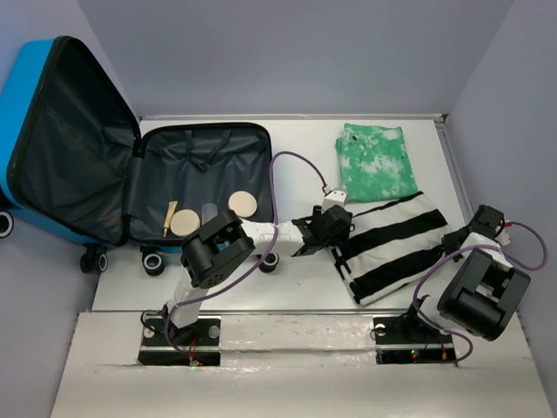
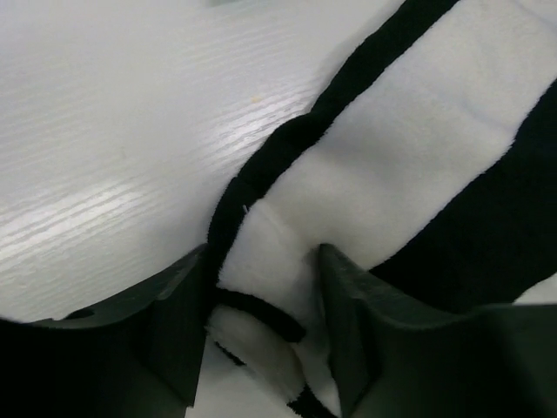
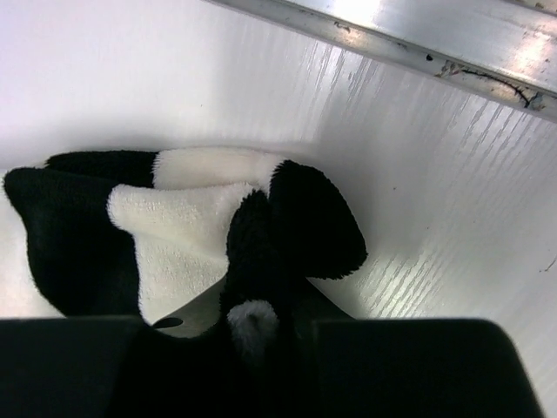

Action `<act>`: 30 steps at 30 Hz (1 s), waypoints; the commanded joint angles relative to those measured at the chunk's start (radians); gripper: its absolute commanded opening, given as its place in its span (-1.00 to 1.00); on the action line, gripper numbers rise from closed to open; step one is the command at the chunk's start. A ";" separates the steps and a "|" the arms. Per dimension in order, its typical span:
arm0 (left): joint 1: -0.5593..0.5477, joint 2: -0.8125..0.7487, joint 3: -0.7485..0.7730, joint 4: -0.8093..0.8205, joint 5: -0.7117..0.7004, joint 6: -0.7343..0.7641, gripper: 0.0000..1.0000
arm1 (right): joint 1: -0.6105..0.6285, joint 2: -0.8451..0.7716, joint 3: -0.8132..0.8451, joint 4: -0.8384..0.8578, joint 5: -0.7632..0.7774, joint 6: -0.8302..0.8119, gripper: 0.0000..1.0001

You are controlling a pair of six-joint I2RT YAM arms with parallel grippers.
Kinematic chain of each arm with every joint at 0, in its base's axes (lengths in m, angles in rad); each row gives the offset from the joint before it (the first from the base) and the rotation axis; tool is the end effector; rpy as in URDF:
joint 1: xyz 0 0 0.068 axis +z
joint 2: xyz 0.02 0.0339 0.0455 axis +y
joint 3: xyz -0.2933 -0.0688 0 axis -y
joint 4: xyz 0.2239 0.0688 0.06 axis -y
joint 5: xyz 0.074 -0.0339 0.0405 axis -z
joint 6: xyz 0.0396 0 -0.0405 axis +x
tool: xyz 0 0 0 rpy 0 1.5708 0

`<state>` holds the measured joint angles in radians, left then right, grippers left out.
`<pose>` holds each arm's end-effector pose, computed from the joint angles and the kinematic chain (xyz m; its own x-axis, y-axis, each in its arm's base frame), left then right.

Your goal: Pack the luggage

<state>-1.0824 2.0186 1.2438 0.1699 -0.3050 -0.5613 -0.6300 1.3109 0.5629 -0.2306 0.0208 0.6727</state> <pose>0.2174 -0.3838 0.2006 -0.6126 0.0708 -0.7872 0.4729 0.8309 -0.2933 0.1716 -0.1261 0.1944 -0.1515 0.8814 -0.4473 0.8858 0.3219 0.3343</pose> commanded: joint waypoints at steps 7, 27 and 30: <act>-0.002 -0.073 -0.098 0.115 0.081 -0.003 -0.88 | -0.002 -0.217 -0.021 -0.050 -0.048 -0.055 -0.86; 0.091 -0.596 0.006 -0.075 0.124 0.060 -0.89 | 0.214 -0.543 0.354 -0.150 -0.311 0.085 -0.86; 0.166 -0.632 0.040 -0.124 0.139 0.063 -0.89 | 0.369 -0.492 0.446 -0.104 -0.295 0.125 -0.86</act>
<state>-0.9928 1.4628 1.2087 0.0956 -0.1764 -0.5255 -0.4038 0.7742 0.8848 -0.4339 -0.2466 0.7296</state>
